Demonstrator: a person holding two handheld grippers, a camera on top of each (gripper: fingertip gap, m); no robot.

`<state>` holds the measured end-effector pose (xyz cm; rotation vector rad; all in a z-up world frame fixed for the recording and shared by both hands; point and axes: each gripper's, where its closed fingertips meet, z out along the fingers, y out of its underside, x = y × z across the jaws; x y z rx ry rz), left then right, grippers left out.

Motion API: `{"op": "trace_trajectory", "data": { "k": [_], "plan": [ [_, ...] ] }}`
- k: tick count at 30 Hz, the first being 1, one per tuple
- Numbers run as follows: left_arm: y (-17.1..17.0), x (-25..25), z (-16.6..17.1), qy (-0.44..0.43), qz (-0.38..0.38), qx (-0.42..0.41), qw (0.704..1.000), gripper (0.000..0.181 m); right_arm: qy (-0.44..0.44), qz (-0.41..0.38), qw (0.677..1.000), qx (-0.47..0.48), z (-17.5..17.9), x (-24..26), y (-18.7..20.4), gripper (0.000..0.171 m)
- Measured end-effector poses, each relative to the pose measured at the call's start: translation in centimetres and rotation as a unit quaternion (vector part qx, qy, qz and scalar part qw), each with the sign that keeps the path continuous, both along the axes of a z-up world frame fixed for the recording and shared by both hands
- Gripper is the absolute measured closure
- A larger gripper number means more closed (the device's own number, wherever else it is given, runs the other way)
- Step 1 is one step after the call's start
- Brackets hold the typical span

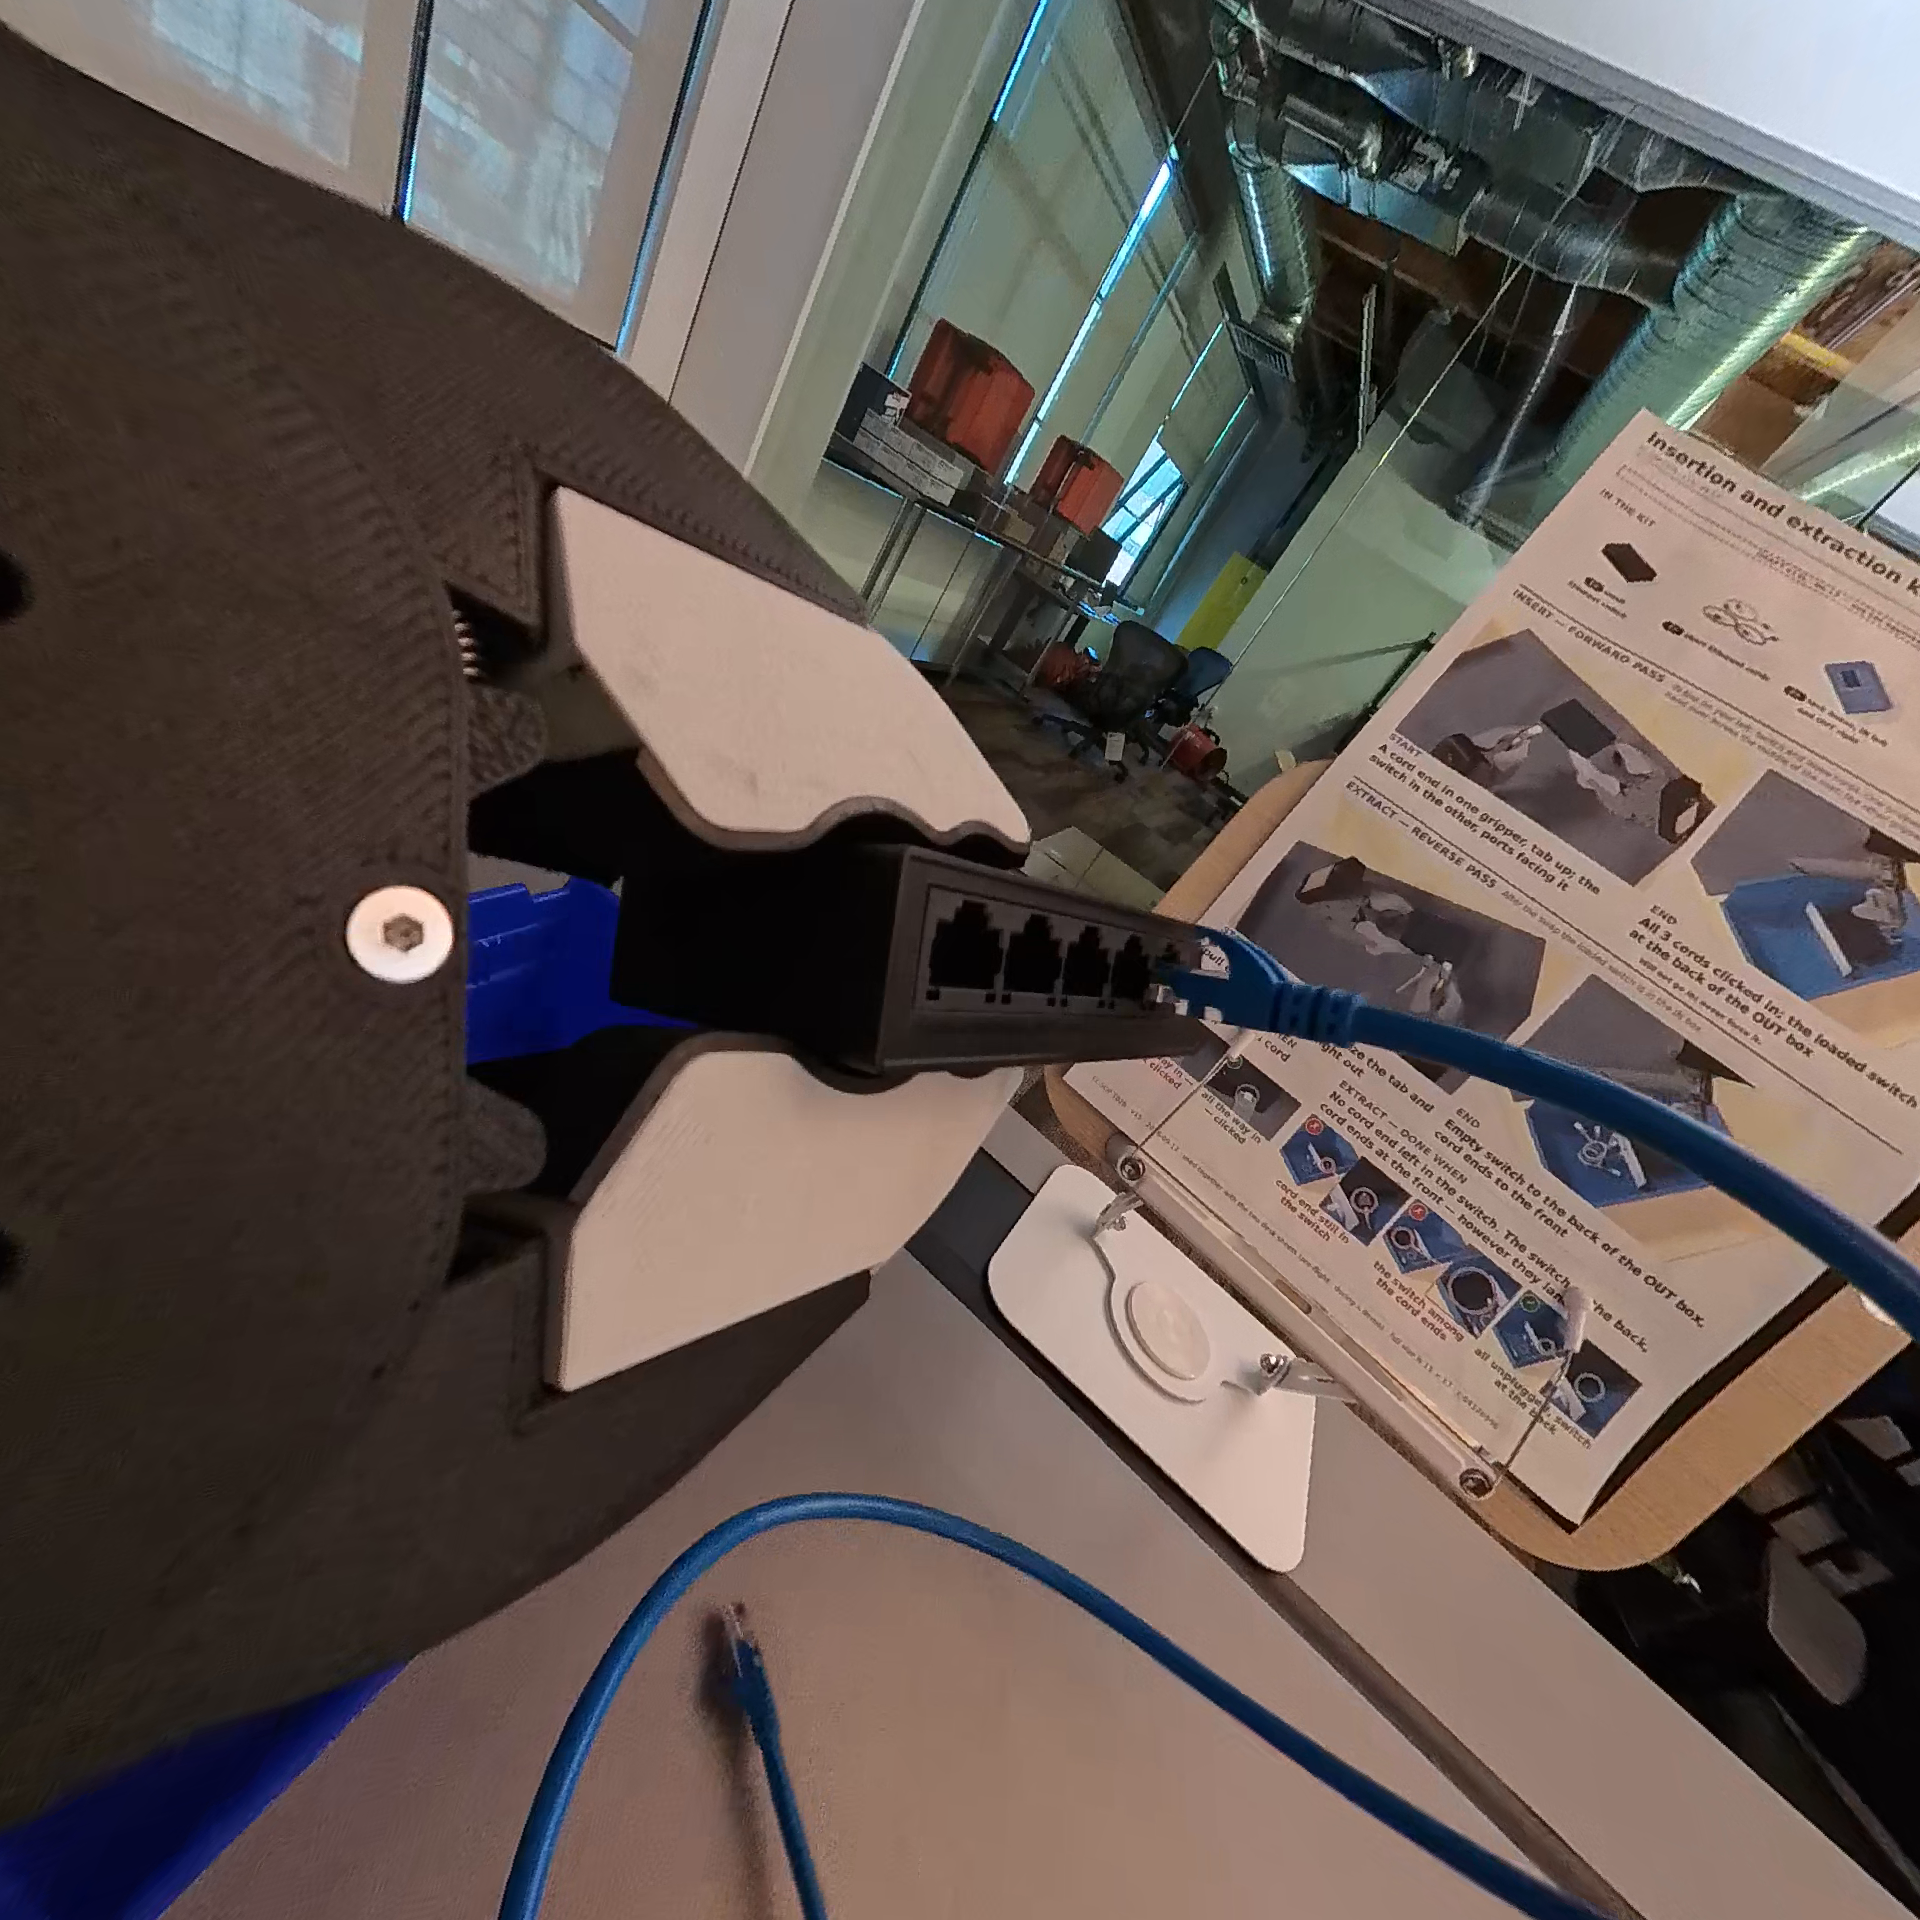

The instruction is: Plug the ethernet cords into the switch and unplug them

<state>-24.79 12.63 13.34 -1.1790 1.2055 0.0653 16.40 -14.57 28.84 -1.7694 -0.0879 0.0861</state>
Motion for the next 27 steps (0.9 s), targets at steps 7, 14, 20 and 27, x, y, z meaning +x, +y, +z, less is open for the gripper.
{"op": "trace_trajectory", "data": {
  "k": [7, 14, 20, 27],
  "plan": [
    [0.3, 0.0, -0.2, 0.005, 0.007, -0.001, 1.0, 0.15, -0.047, -0.021, 0.999, 0.008, 3.9, 0.3, 0.9, 0.157],
    [-0.3, 0.5, -0.3, 0.012, 0.0, 0.005, 1.0, 0.15, -0.04, -0.042, 0.995, -0.085, -6.0, 2.9, 4.8, 0.157],
    [-0.3, 0.7, -0.4, 0.013, -0.003, 0.002, 1.0, 0.15, 0.013, -0.042, 0.989, -0.14, -16.0, 2.8, 6.2, 0.156],
    [-0.7, 1.1, -0.5, 0.018, -0.007, 0.006, 1.0, 0.15, 0.161, -0.018, 0.968, -0.19, -26.2, -1.4, 5.8, 0.156]
  ]
}}
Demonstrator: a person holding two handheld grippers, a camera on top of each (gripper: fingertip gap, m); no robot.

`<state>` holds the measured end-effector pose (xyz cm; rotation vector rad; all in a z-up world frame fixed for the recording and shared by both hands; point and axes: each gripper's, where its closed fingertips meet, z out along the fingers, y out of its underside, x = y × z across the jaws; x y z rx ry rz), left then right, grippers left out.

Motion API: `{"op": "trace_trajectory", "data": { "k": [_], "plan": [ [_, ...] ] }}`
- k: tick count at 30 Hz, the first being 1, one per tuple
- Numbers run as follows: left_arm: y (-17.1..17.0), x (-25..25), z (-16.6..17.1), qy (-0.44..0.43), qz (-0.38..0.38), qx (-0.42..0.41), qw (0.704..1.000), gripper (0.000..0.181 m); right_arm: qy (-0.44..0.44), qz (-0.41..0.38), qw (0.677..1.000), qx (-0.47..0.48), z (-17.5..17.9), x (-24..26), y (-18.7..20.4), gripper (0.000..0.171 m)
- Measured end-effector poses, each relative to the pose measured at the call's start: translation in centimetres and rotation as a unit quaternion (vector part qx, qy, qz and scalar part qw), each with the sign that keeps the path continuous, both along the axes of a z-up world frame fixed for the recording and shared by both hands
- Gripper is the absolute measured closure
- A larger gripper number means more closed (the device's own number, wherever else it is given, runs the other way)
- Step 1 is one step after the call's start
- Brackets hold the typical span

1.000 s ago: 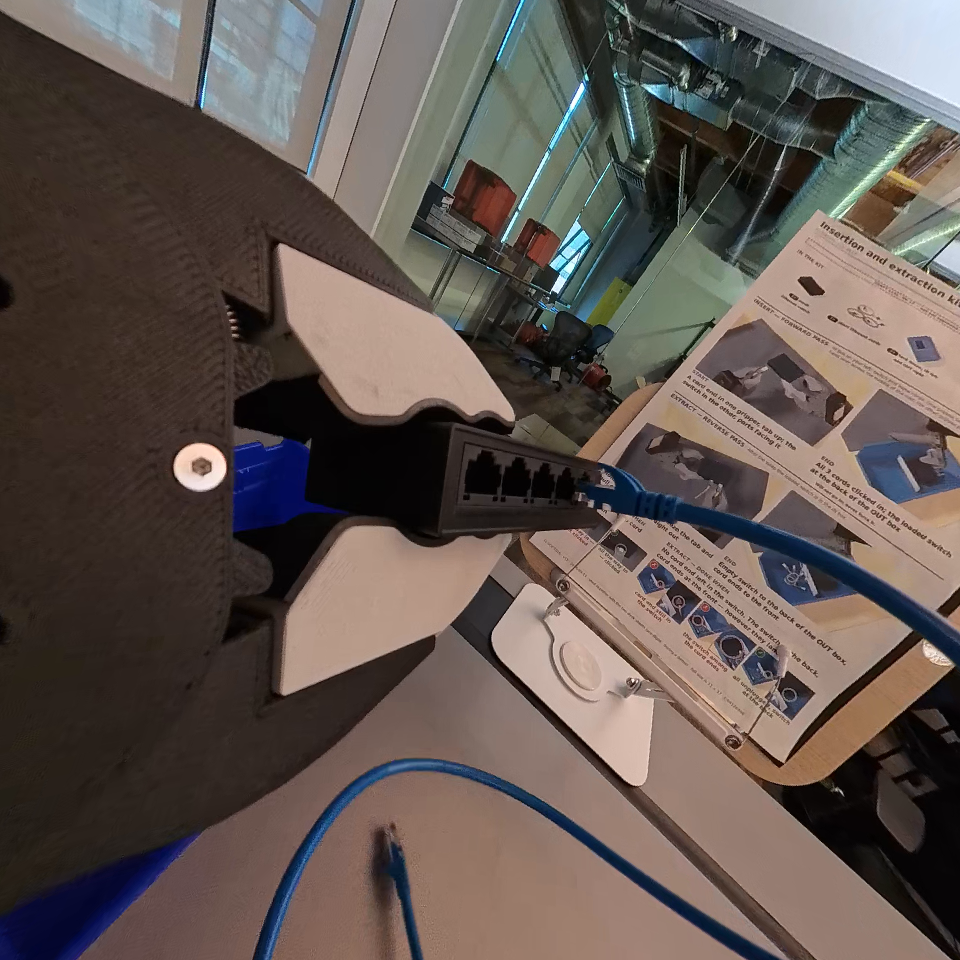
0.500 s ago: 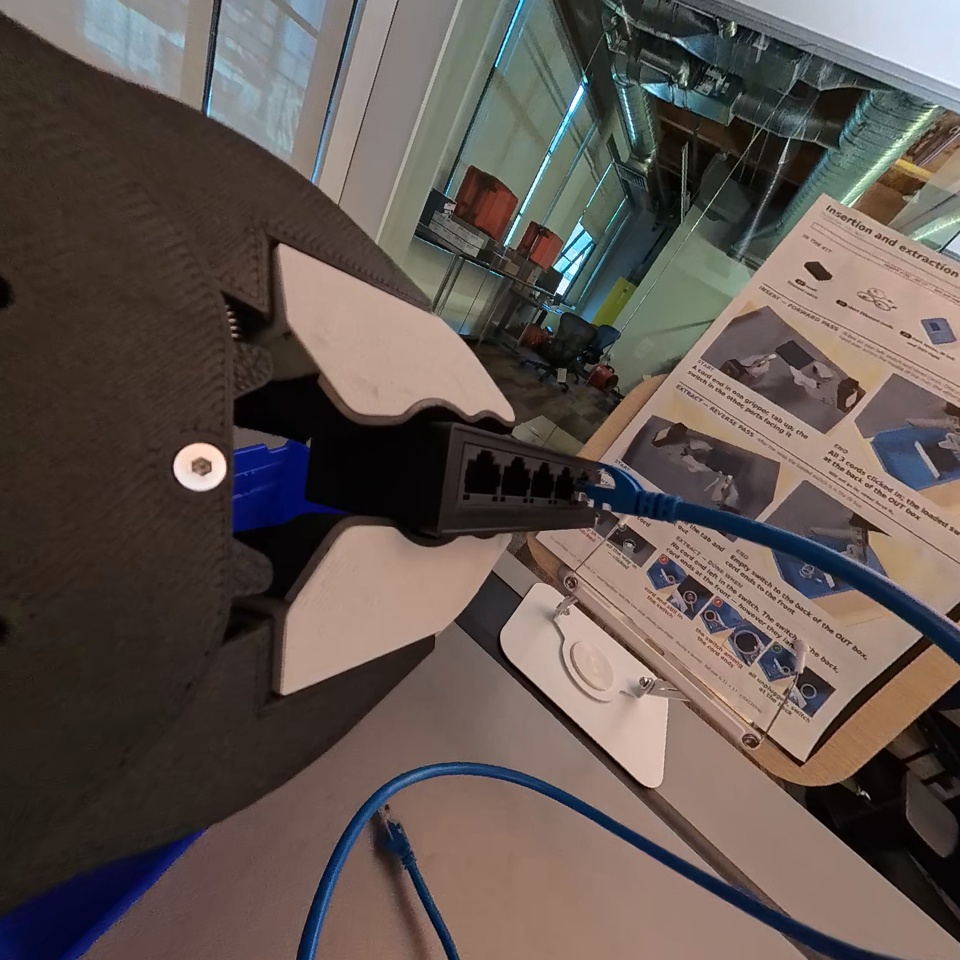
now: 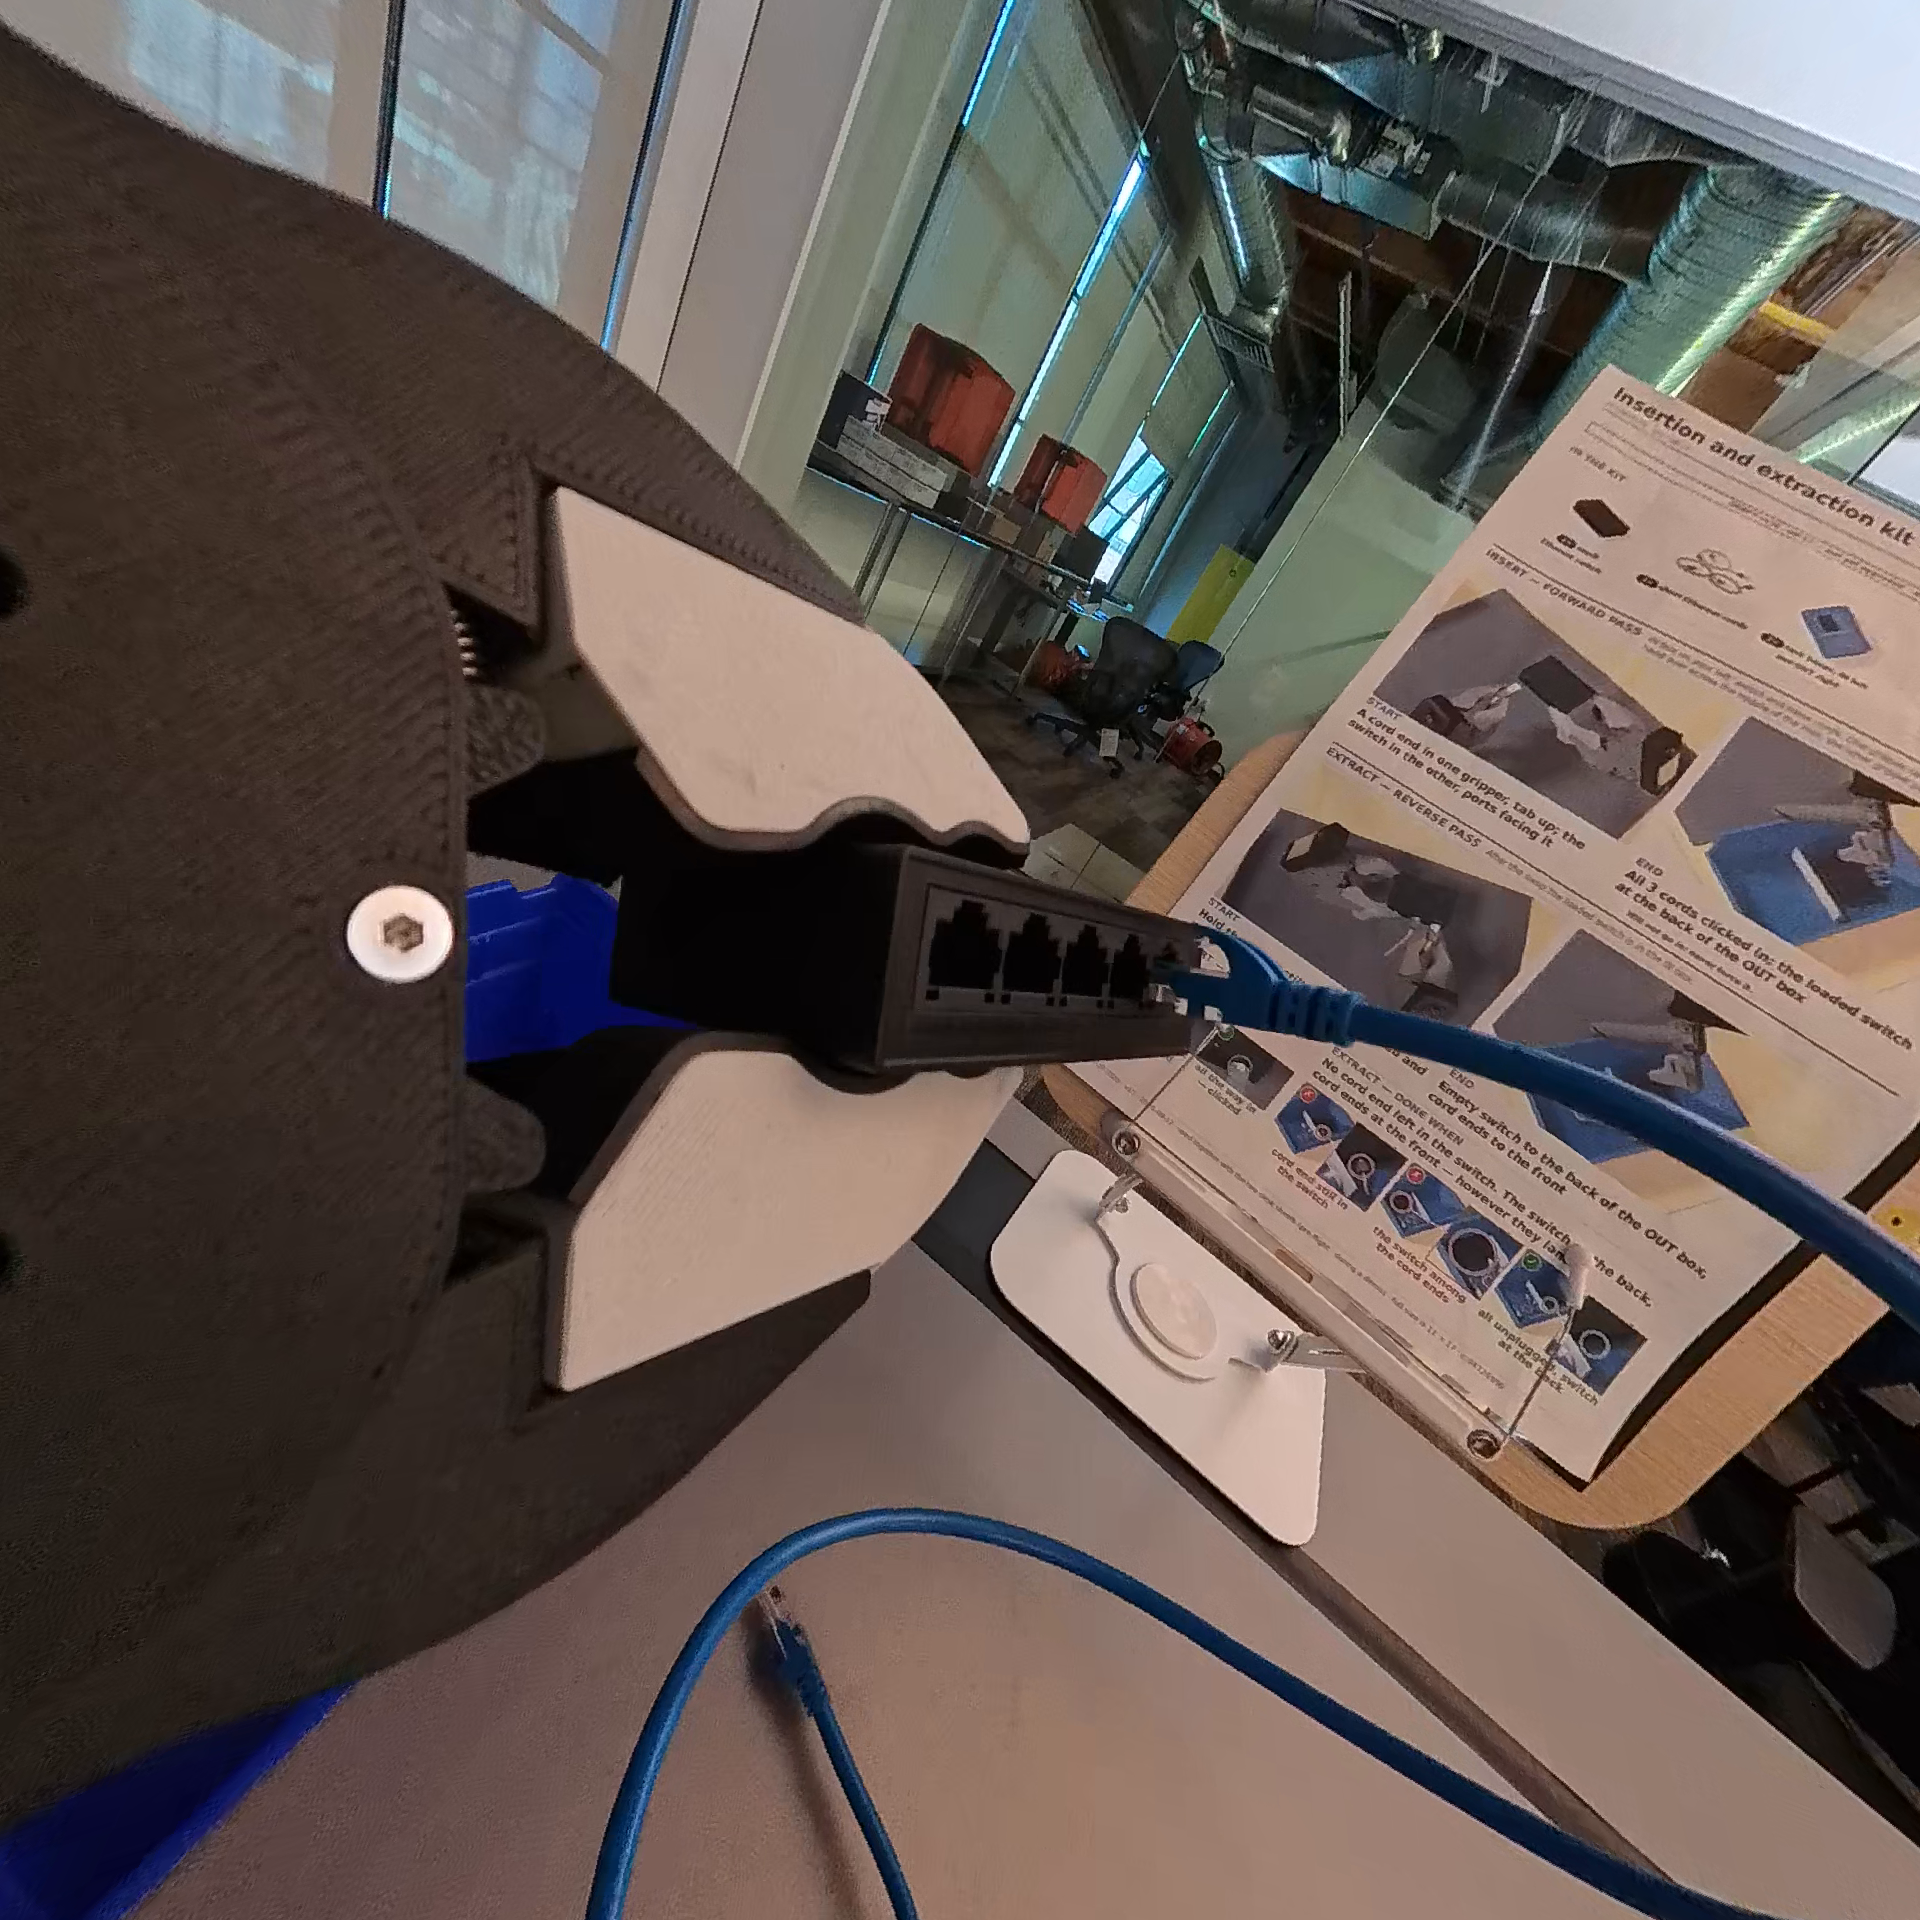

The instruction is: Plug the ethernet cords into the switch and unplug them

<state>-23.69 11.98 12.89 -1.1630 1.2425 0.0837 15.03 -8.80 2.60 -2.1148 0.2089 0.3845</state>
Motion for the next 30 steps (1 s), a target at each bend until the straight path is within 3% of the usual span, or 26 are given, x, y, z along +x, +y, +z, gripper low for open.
{"op": "trace_trajectory", "data": {
  "k": [4, 9, 12, 15, 19, 21, 25, 26, 27, 30],
  "plan": [
    [-0.3, 0.5, -0.2, 0.009, -0.002, 0.005, 1.0, 0.15, 0.084, 0.03, 0.996, -0.011, -3.8, -3.8, -0.8, 0.156],
    [-0.7, 0.9, -0.4, 0.017, -0.006, 0.007, 1.0, 0.15, 0.045, 0.095, 0.994, -0.033, -7.5, -6.2, -2.4, 0.147],
    [-0.7, 1.0, -0.4, 0.018, -0.007, 0.007, 1.0, 0.15, 0.052, 0.121, 0.991, 0.032, -5.7, -6.6, -2.8, 0.122],
    [-0.7, 1.0, -0.5, 0.018, -0.007, 0.006, 1.0, 0.15, 0.041, 0.166, 0.983, 0.066, -3.5, -6.6, -4.4, 0.121],
    [-0.6, 0.8, -0.4, 0.018, -0.004, 0.004, 1.0, 0.15, -0.073, 0.243, 0.966, -0.053, -7.0, -6.1, -9.5, 0.12],
    [-0.6, 0.7, -0.3, 0.015, -0.005, 0.004, 1.0, 0.15, -0.079, 0.257, 0.956, -0.117, -9.6, -6.6, -11.5, 0.117],
    [-0.5, 0.9, -0.5, 0.018, -0.003, 0.004, 1.0, 0.15, -0.096, 0.272, 0.939, -0.189, -13.4, -8.5, -12.3, 0.123],
    [-0.5, 0.9, -0.6, 0.02, -0.002, 0.004, 1.0, 0.15, -0.126, 0.268, 0.931, -0.212, -14.3, -8.1, -12.3, 0.145],
    [-0.5, 0.9, -0.6, 0.022, -0.001, 0.004, 1.0, 0.15, -0.121, 0.282, 0.93, -0.203, -14.1, -8.8, -12.0, 0.16],
    [-0.6, 1.0, -0.7, 0.023, -0.002, 0.005, 1.0, 0.15, -0.118, 0.272, 0.939, -0.176, -12.3, -9.0, -11.0, 0.163]
  ]
}}
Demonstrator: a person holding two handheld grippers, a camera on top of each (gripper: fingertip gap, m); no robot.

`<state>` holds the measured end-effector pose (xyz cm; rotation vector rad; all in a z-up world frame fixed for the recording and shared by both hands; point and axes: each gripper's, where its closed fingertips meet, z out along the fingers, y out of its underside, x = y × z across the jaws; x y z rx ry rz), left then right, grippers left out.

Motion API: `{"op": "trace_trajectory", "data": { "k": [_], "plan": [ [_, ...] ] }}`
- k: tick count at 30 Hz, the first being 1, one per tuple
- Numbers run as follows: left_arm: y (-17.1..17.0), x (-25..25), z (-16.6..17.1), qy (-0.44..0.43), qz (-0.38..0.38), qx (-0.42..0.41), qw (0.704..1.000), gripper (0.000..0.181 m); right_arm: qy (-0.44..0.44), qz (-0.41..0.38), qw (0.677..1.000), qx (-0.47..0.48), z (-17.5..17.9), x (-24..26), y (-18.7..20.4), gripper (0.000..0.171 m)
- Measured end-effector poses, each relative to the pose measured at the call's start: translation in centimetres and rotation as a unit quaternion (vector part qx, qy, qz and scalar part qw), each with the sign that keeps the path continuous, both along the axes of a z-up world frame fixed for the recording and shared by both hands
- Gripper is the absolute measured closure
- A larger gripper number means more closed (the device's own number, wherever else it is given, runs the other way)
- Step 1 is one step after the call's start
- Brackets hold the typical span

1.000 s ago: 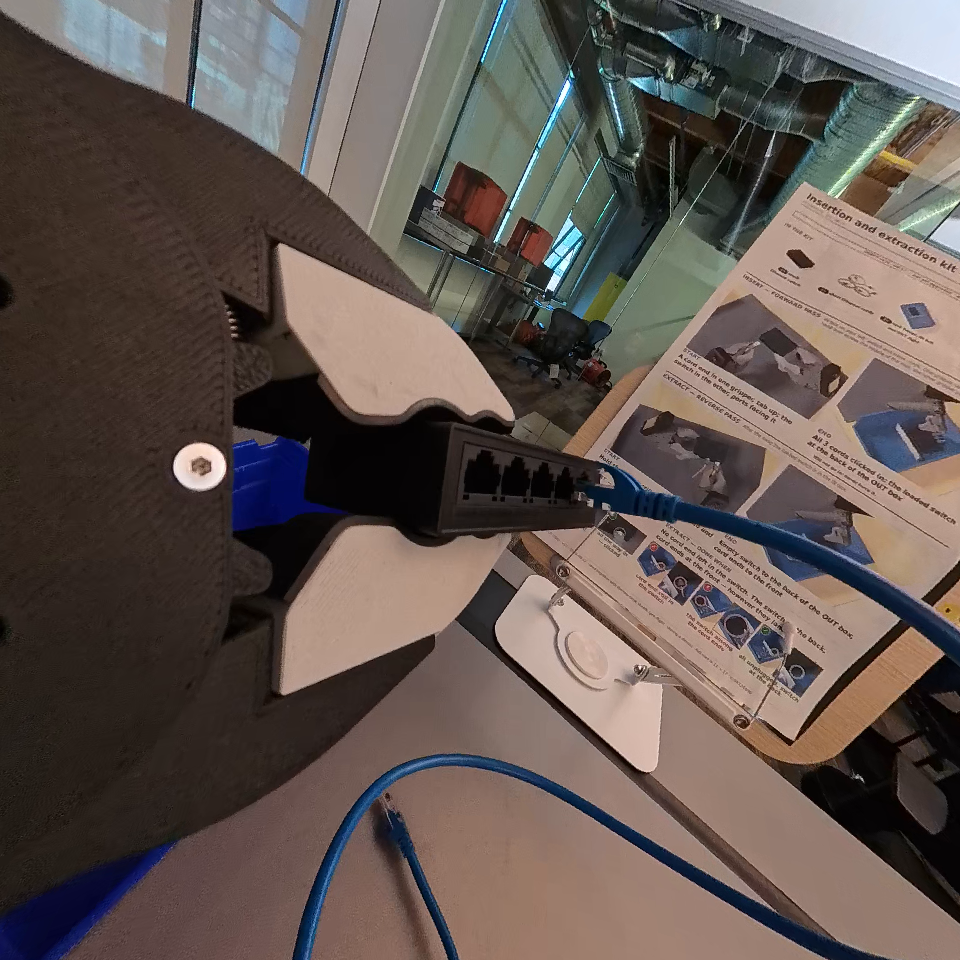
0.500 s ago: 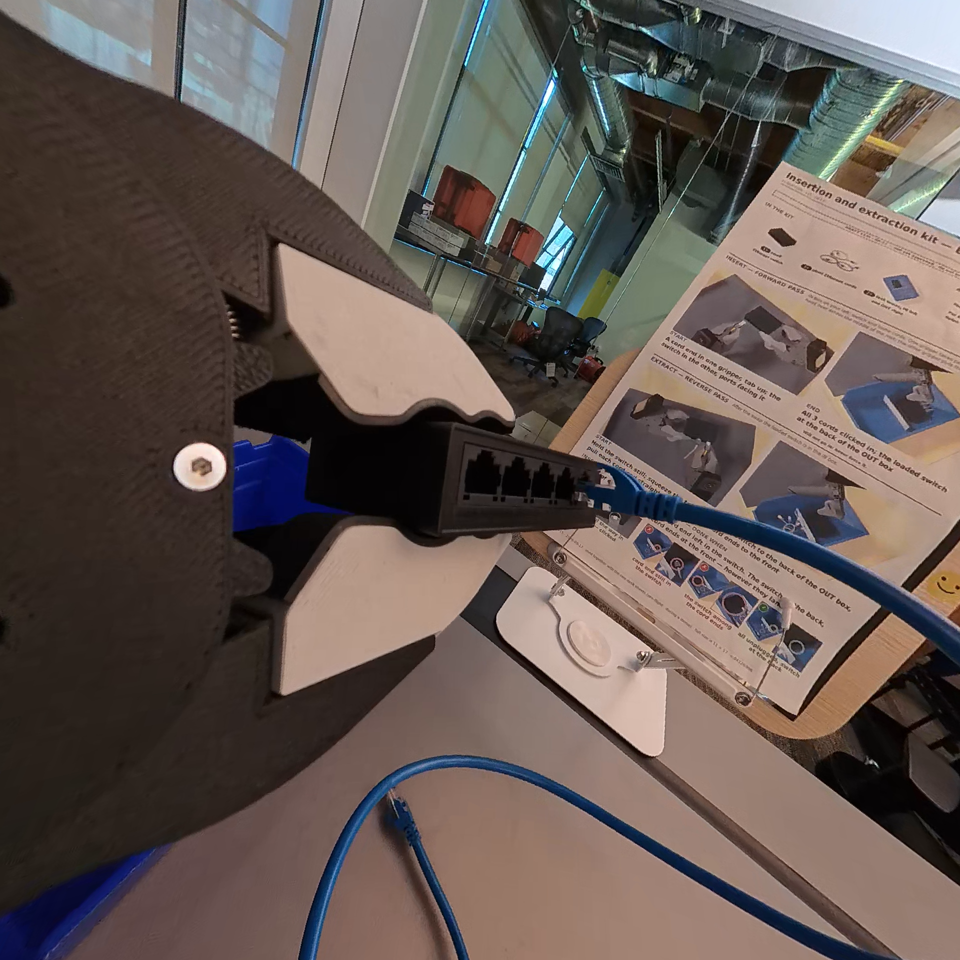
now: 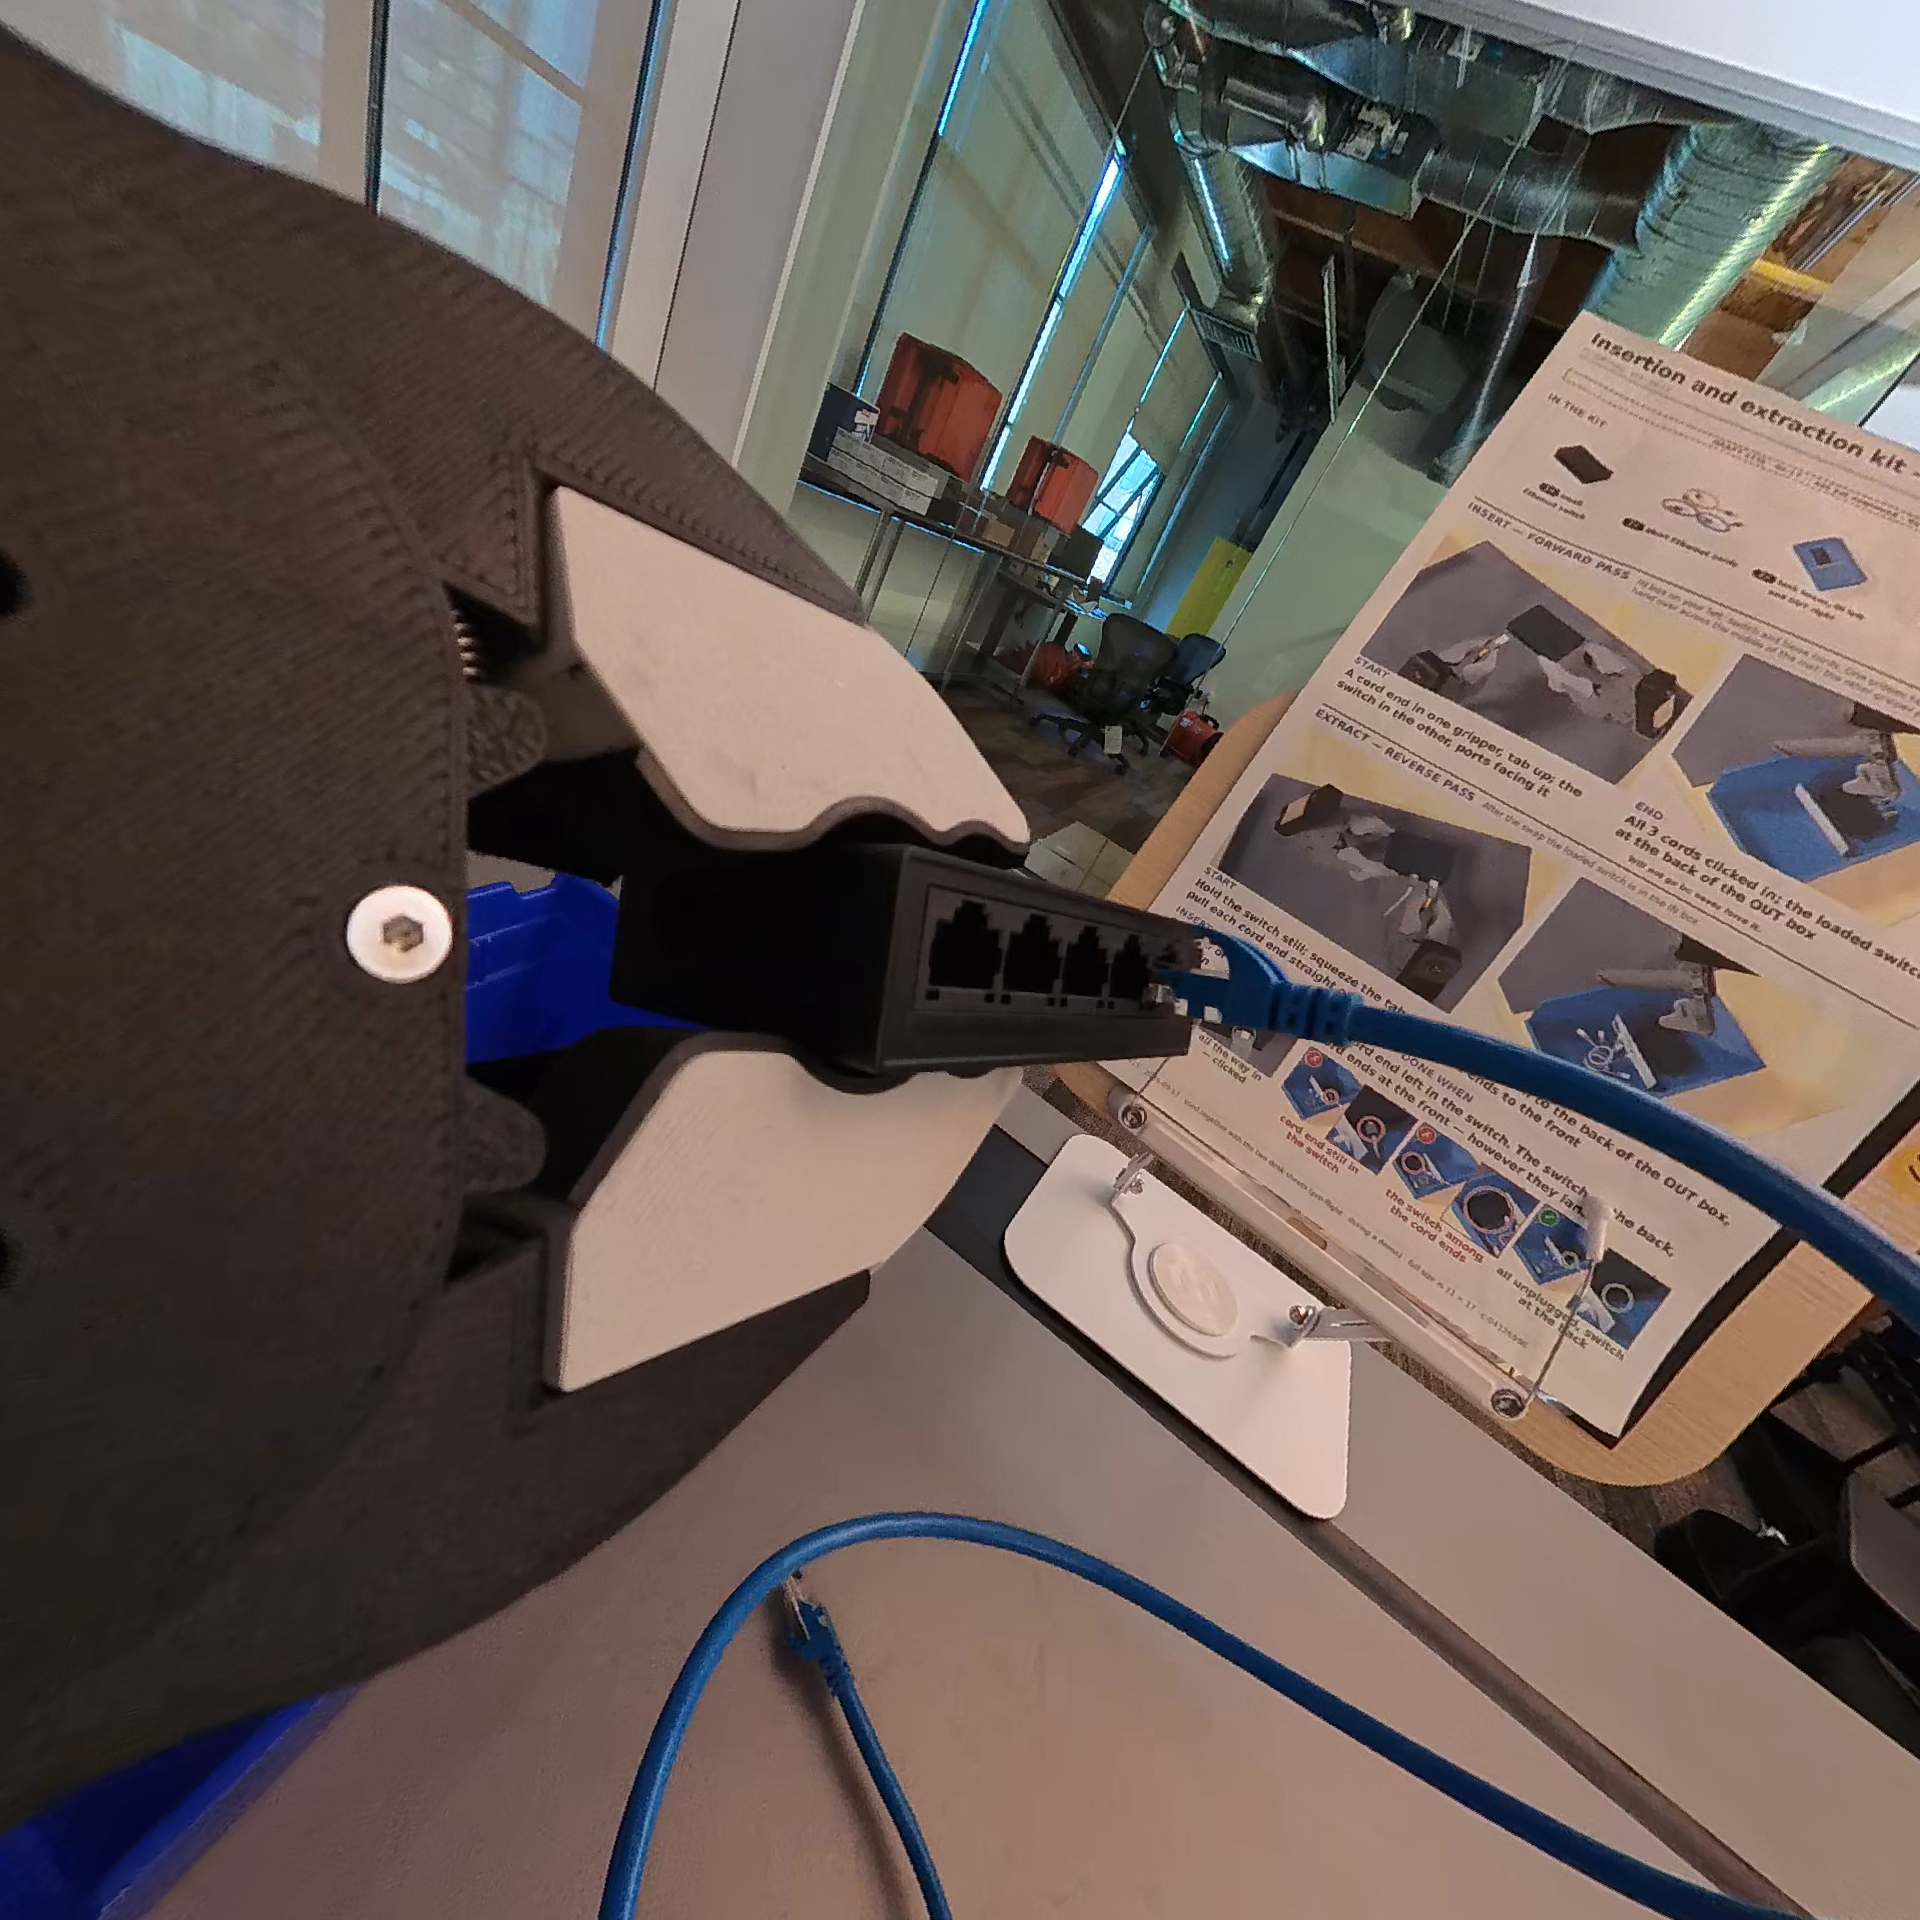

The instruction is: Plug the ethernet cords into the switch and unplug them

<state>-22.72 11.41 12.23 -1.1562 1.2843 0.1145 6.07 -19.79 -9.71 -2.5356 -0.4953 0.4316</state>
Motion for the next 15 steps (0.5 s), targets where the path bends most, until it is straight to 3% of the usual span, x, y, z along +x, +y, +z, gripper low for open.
{"op": "trace_trajectory", "data": {
  "k": [4, 9, 12, 15],
  "plan": [
    [-0.1, 0.0, 0.1, -0.001, -0.001, 0.002, 1.0, 0.15, 0.015, -0.058, 0.996, 0.065, 2.0, 1.4, 1.9, 0.164],
    [-0.2, 0.1, 0.1, 0.001, -0.002, 0.002, 1.0, 0.15, -0.001, -0.087, 0.996, 0.001, -2.3, 2.1, 2.7, 0.162],
    [-0.4, 0.2, 0.1, 0.001, -0.005, 0.003, 1.0, 0.15, -0.036, -0.101, 0.994, 0.01, -3.0, 3.2, 3.7, 0.149],
    [-0.5, 0.3, 0.1, 0.001, -0.01, 0.004, 1.0, 0.15, -0.023, -0.063, 0.998, -0.013, -2.6, 2.9, 2.9, 0.149]
  ]
}}
